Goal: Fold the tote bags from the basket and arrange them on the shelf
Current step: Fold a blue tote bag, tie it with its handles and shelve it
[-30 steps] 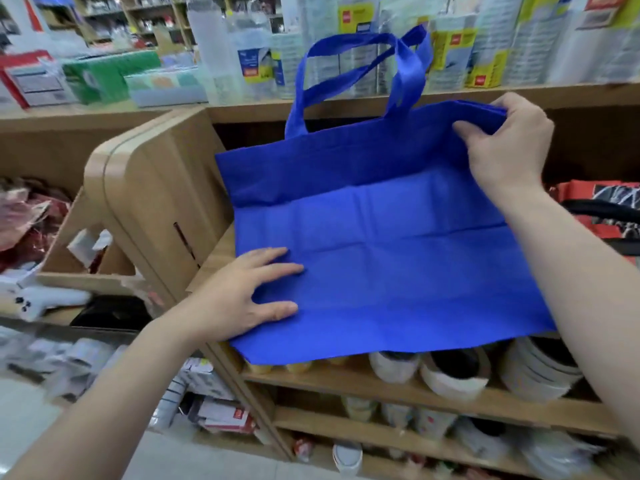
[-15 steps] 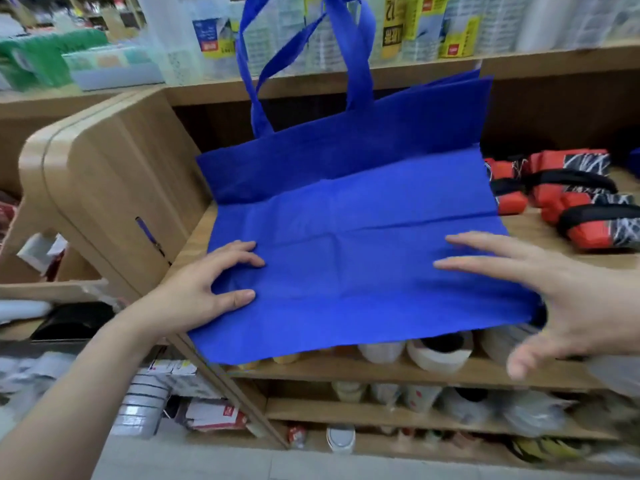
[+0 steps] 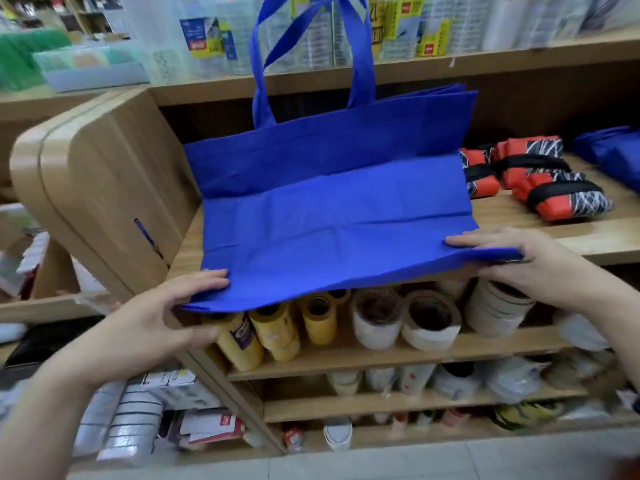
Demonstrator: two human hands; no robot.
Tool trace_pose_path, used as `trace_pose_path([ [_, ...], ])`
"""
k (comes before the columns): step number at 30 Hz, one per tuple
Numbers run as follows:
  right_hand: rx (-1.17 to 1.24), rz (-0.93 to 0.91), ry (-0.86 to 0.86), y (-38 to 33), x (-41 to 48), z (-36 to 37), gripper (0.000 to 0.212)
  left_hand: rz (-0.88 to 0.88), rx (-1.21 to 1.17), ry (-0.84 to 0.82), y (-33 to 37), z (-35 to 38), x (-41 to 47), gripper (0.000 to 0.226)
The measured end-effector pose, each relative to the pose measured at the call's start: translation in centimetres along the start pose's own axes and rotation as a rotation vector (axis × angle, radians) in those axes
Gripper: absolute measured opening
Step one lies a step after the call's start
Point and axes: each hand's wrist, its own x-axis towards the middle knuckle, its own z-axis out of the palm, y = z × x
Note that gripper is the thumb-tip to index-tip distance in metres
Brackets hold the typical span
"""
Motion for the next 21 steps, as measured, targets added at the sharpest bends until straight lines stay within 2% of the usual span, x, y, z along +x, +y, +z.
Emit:
trace_pose_path([
  [2, 0.201, 0.106, 0.111, -0.2, 0.1, 0.3, 0.015, -0.049, -0.185, 0.270, 1.2, 1.6, 0.7, 0.020],
  [3, 0.241, 0.149, 0.192, -0.2, 0.3, 0.6, 0.008, -0.076, -0.195, 0.402, 1.6, 2.3, 1.1, 0.014],
  [4, 0.250, 0.172, 0.273, -0.3, 0.5, 0.9, 0.004, -0.117, -0.148, 0.516, 1.9, 2.8, 1.4, 0.015],
  [6, 0.228, 0.180, 0.418, -0.1, 1.0, 1.6, 0.008, -0.192, 0.031, 0.665, 2.1, 3.8, 2.0, 0.022],
  [8, 0.148, 0.194, 0.516, 0.2, 1.5, 2.3, 0.019, -0.220, 0.246, 0.754, 2.3, 4.6, 2.5, 0.032],
  [10, 0.042, 0.206, 0.555, 0.4, 1.6, 2.8, 0.027, -0.207, 0.369, 0.797, 2.6, 4.8, 2.9, 0.031],
  [13, -0.113, 0.182, 0.566, 0.4, 1.5, 3.0, 0.034, -0.248, 0.382, 0.812, 3.0, 4.8, 3.2, 0.022],
  [15, -0.173, 0.140, 0.533, 0.5, 1.6, 3.0, 0.031, -0.272, 0.320, 0.794, 3.2, 4.6, 3.3, 0.015],
  [17, -0.249, 0.080, 0.470, 0.9, 1.6, 3.0, 0.023, -0.133, 0.365, 0.727, 3.2, 4.3, 3.4, 0.022],
  [19, -0.306, 0.064, 0.393, 1.2, 1.5, 2.7, 0.020, 0.096, 0.528, 0.571, 2.3, 3.7, 3.7, 0.035],
  [21, -0.329, 0.104, 0.263, 1.1, 1.3, 1.9, 0.038, 0.206, 0.547, 0.294, 1.7, 3.2, 4.1, 0.054],
])
